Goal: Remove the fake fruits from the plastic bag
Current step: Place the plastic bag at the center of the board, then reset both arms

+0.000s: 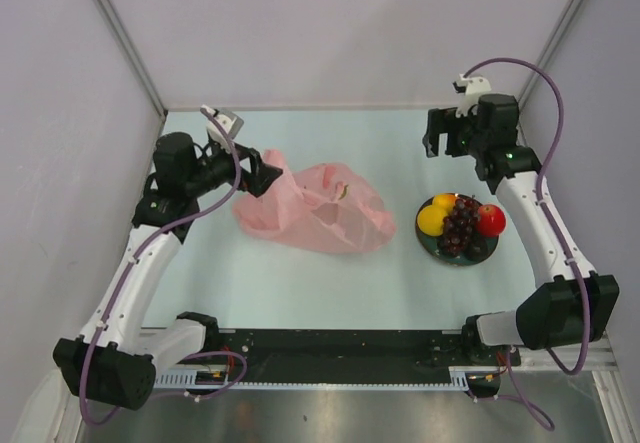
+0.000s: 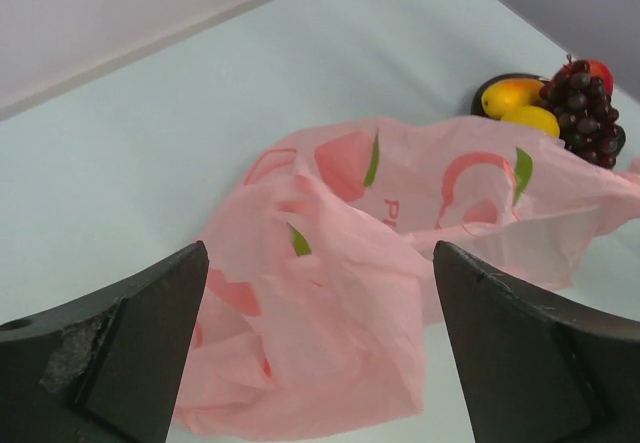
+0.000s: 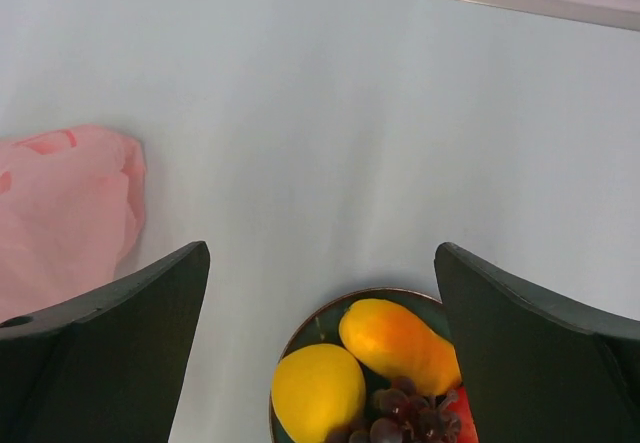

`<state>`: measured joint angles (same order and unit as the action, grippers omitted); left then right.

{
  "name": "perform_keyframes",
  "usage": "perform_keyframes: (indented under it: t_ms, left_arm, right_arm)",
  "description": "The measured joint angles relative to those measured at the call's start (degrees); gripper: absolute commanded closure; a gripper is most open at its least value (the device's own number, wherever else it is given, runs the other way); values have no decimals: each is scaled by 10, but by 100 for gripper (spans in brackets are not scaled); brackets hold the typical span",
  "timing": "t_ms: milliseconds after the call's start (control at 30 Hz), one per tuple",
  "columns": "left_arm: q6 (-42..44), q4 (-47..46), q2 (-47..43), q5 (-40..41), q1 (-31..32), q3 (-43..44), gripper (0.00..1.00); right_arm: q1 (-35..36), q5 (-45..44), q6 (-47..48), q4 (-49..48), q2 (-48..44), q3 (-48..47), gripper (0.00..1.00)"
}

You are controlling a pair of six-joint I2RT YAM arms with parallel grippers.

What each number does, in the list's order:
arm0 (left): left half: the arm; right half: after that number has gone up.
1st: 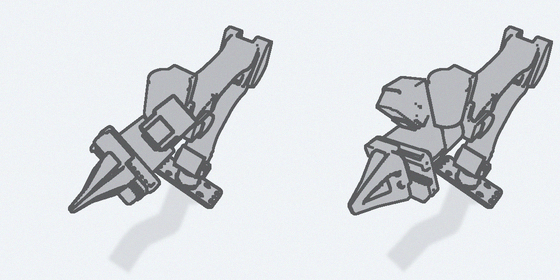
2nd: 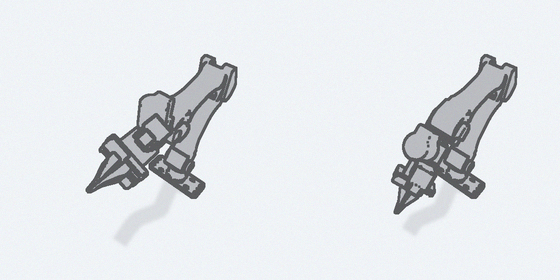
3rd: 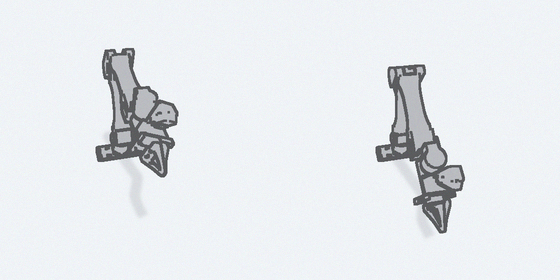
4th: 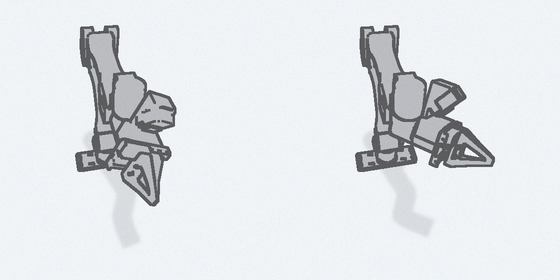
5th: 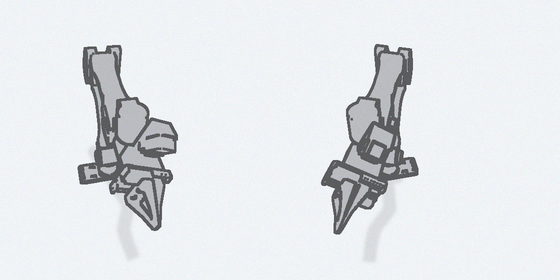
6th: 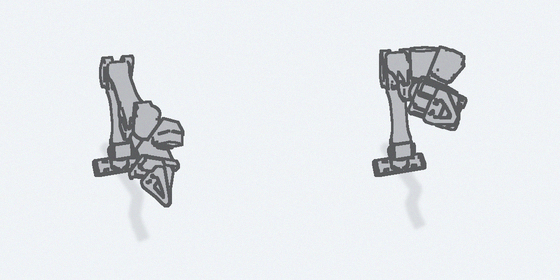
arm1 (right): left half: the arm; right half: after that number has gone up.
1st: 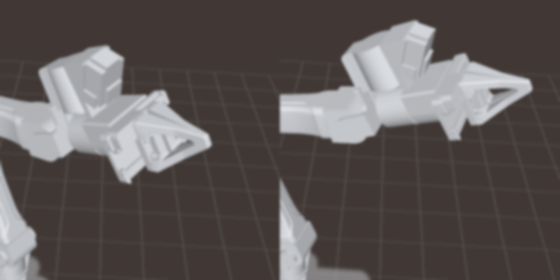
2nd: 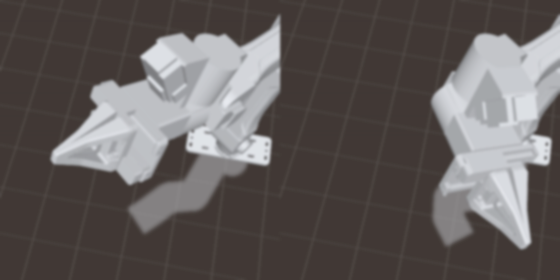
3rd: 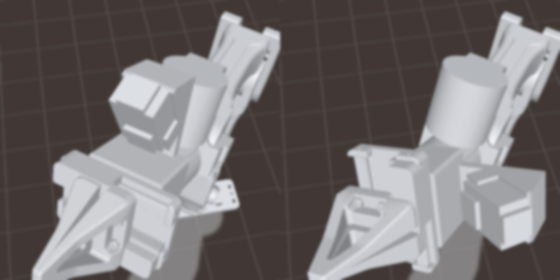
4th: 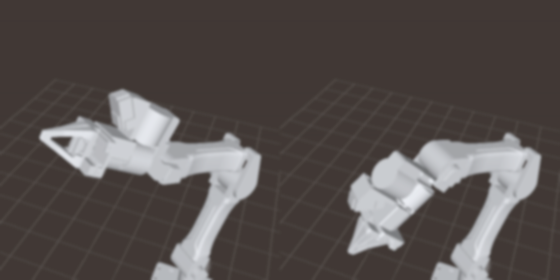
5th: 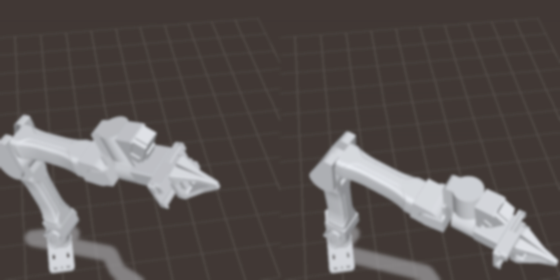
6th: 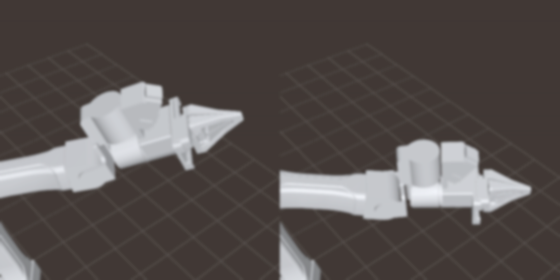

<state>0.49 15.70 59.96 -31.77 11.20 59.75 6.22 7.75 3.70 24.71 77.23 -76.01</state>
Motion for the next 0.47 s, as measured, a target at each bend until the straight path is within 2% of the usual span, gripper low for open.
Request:
perform_keyframes:
  t_ms: [167,267,467]
  left_arm:
    - [-6,-11,4,30,-38,47,0]
    - [-13,-20,8,81,-69,57,0]
    - [-23,-16,11,169,-85,35,0]
  right_arm:
    - [56,-115,-3,19,33,-15,0]
    - [72,-166,-7,44,51,-15,0]
    - [85,-183,-6,58,56,-15,0]
